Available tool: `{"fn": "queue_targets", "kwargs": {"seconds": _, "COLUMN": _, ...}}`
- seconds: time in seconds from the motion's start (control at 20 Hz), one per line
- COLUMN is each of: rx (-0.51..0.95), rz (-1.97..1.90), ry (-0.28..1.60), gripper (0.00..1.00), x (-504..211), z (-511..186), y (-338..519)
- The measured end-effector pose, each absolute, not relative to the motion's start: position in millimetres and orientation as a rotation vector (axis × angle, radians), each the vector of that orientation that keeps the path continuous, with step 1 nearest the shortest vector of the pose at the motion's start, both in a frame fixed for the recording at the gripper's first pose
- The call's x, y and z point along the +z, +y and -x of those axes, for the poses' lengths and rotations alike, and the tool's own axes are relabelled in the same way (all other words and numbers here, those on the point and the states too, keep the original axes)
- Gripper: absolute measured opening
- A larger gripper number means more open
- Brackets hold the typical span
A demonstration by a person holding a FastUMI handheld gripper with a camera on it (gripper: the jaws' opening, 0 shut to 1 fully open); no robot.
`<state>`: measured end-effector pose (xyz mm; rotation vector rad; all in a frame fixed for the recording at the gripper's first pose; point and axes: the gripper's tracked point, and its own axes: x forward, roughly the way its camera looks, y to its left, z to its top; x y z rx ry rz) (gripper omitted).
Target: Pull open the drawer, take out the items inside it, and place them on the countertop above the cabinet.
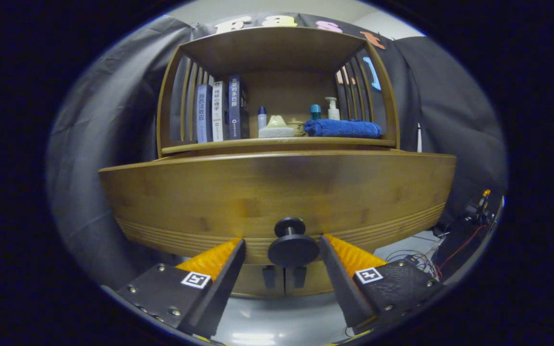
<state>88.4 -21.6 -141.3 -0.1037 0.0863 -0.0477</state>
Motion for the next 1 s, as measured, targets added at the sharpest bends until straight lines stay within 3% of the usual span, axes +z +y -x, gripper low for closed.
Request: {"fn": "queue_targets", "kwargs": {"seconds": 1.0, "rx": -0.052, "rz": 0.089, "ry": 0.053, "gripper": 0.94, "x": -130.9, "z": -185.2, "y": -0.6}}
